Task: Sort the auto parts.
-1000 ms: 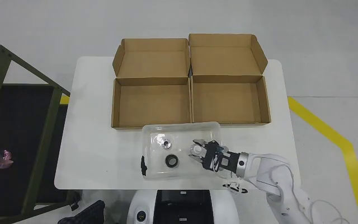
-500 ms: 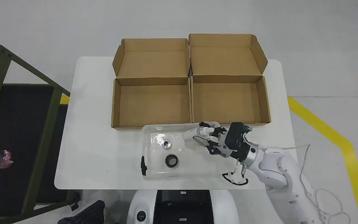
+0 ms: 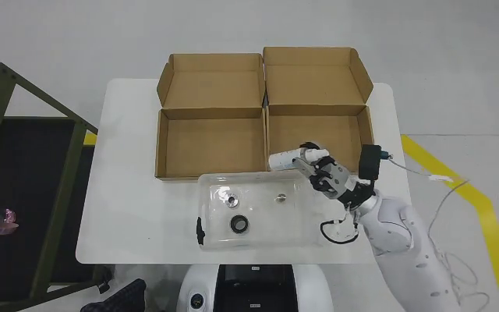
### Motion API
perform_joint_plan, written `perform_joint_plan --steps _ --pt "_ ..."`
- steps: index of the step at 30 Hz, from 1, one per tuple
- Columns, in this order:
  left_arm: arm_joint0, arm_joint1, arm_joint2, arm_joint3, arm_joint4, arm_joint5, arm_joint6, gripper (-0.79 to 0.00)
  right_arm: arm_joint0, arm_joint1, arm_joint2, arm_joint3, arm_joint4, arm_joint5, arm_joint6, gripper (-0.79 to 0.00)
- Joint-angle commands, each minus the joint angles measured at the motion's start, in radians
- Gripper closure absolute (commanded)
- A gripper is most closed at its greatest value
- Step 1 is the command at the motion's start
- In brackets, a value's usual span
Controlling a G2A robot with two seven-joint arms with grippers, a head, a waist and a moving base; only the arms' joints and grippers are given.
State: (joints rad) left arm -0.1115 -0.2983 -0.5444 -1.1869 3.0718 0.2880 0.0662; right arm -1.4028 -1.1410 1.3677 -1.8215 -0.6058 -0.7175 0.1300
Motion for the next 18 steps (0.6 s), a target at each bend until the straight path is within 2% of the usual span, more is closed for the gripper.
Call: perform_joint_plan --steps 1,7,18 --pt "0.0 0.0 0.0 0.0 0.0 0.0 0.0 -0.785 0.006 0.001 0.005 0.014 0.053 -0.005 0.005 0.0" --pt "0.0 0.0 0.0 0.0 0.0 0.0 0.0 -0.785 0.018 0.004 0.024 0.041 0.163 -0.024 0.028 0.0" --pt "0.0 0.0 0.0 0.0 0.0 0.0 0.0 -0.785 0.012 0.009 0.041 0.024 0.211 -0.042 0.058 0.0"
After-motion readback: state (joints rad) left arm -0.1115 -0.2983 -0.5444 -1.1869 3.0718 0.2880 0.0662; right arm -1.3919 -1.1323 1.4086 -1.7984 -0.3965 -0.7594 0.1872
